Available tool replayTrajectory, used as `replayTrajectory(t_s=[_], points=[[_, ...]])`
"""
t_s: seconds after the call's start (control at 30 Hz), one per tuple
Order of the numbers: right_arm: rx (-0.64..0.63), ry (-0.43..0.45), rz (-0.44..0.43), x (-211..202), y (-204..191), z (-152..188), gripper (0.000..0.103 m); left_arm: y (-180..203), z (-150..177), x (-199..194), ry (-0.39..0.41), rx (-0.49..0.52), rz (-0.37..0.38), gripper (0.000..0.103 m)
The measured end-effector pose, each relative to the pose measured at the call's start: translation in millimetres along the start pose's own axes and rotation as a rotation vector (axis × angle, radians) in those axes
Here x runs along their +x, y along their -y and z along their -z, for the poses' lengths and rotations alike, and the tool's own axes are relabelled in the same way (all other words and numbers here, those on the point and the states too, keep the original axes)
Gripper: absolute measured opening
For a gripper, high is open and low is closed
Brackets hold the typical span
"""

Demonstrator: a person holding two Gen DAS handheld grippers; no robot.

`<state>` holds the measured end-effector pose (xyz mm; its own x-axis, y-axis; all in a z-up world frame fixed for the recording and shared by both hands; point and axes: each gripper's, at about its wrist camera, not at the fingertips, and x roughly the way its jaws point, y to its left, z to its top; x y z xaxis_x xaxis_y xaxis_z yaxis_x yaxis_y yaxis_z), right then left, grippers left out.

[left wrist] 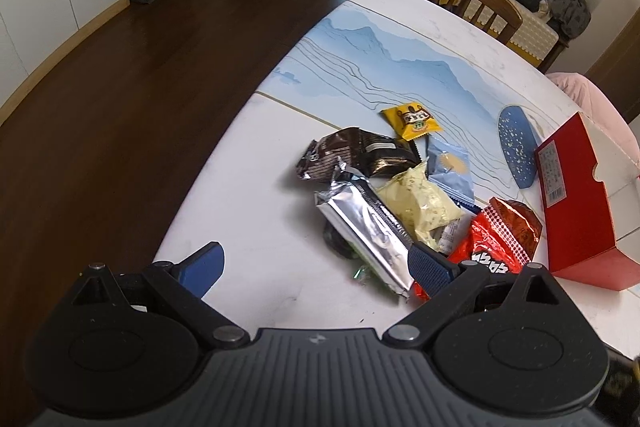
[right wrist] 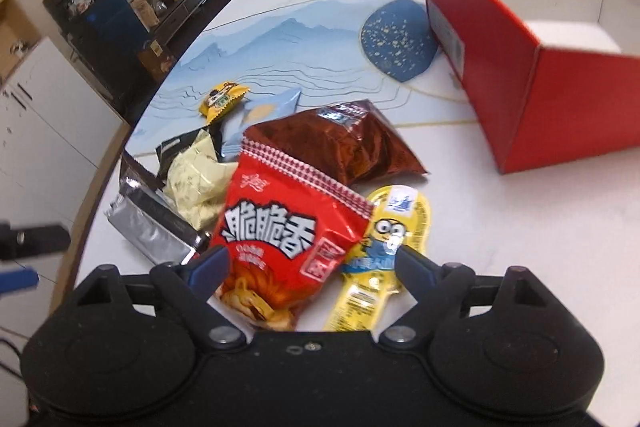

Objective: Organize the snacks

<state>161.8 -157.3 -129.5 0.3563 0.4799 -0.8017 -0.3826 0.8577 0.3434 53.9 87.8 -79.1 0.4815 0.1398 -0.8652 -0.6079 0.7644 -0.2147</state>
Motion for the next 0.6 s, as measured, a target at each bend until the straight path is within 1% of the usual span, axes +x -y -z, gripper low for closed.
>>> replayTrajectory(t_s=[0.13,0.17,0.2,0.23,0.3,0.33,0.4,0.43,0.47,0.5,0.6], points=[[0.015,-0.008,-0.010,9,-3,-2,0.084,-6,2,-2,0.001,-0.001,0.009,0.099],[0.015,-0.001,-0.006,10,-5,-3,0.080,-6,2,-2,0.003,0.001,0.010,0.099],[0.016,0.004,-0.014,9,-5,-3,0.074,-7,2,-3,0.003,0.002,0.013,0.099],[0.020,0.002,-0.024,9,-5,-3,0.072,-8,2,-3,0.003,0.004,0.017,0.099],[0.024,0.008,-0.025,8,-6,-4,0.062,-9,3,-3,0.002,0.010,0.023,0.099],[0.027,0.009,-0.024,9,-7,-4,0.060,-9,3,-2,0.001,0.012,0.025,0.099],[0.039,0.016,-0.030,8,-5,-4,0.051,-9,3,-2,-0.002,0.019,0.027,0.099],[0.048,0.020,-0.038,8,-5,-4,0.049,-9,3,-2,-0.003,0.021,0.028,0.099],[0.054,0.024,-0.043,6,-4,-4,0.045,-9,3,-1,-0.004,0.023,0.031,0.099],[0.055,0.035,-0.050,4,-4,-4,0.039,-9,3,-1,-0.003,0.026,0.033,0.099],[0.034,0.064,-0.075,-5,-5,-3,0.031,-8,2,-3,0.006,0.039,0.036,0.099]])
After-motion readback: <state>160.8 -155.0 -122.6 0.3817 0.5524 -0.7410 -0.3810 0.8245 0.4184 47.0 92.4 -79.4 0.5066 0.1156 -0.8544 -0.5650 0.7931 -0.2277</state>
